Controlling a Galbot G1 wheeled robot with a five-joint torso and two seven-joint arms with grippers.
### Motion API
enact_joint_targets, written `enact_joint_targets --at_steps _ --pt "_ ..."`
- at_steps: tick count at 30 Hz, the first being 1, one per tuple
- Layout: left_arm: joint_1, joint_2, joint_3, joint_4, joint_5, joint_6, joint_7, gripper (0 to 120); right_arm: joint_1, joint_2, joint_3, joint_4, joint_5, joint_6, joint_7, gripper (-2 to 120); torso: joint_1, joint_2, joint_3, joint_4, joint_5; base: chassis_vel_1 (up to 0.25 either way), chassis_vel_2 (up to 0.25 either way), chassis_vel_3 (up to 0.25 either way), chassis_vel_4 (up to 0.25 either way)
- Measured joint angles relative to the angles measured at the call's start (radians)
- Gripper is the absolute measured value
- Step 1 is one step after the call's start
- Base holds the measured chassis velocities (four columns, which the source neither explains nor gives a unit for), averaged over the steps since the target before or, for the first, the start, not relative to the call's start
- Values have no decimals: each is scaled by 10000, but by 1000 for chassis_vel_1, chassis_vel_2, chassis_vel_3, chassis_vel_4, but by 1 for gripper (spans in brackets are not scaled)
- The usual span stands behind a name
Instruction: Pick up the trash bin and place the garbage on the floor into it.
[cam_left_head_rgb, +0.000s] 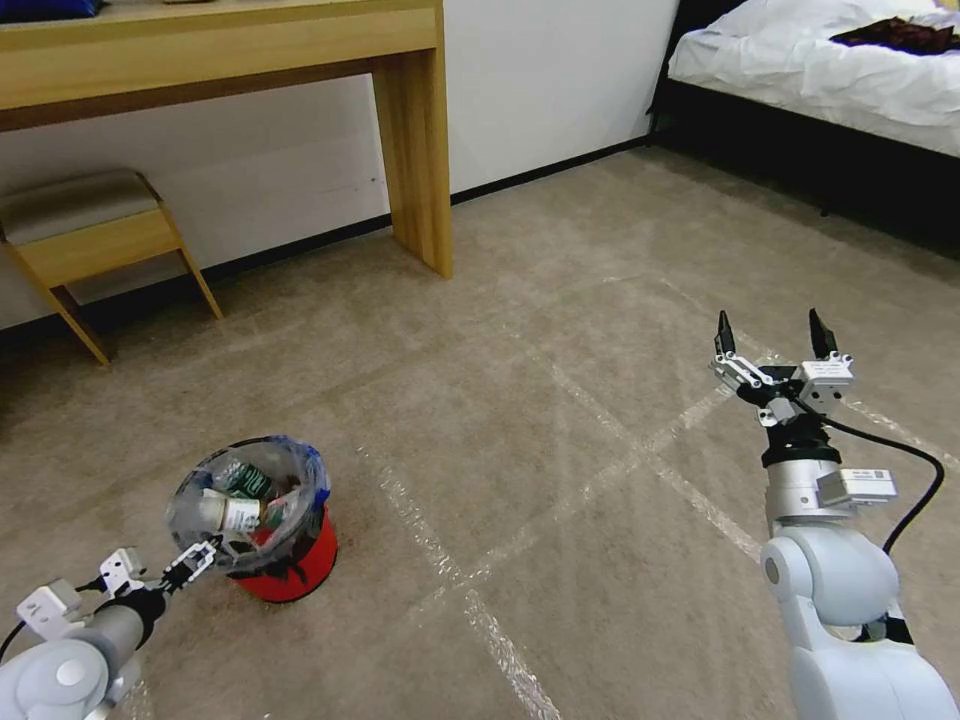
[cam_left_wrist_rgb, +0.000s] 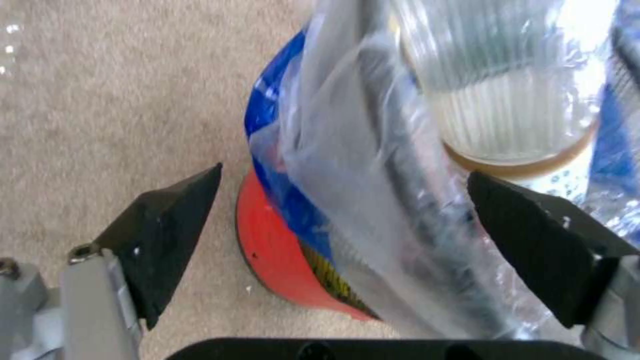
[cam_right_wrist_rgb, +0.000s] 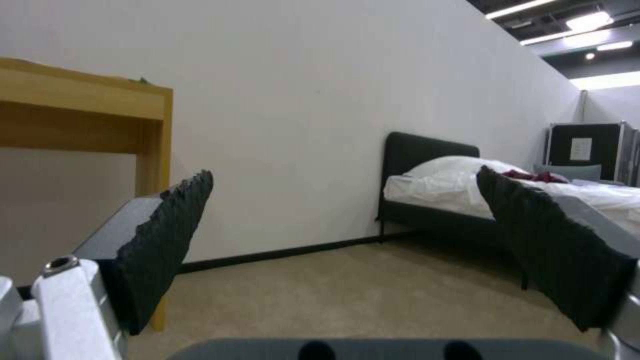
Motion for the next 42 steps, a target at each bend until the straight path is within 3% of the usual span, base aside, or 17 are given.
enact_joint_targets --at_steps 14,24,36,42 --pt "349 213 -267 -667 -3 -41 -44 99 45 -3 -11 -14 -1 4 0 100 0 2 -1 0 1 0 0 0 0" --pt "597 116 -274 -1271 -120 -50 -112 99 47 6 -34 -7 2 22 4 100 -3 2 -2 -1 1 0 0 0 0" --pt "1072 -19 -381 -2737 -363 16 -198 99 81 24 -32 32 37 33 32 100 -2 2 -1 0 1 0 0 0 0" --pt "1342 -268 -394 -3734 93 -76 1 99 45 26 -31 69 180 69 35 100 -2 2 -1 0 2 0 0 0 0"
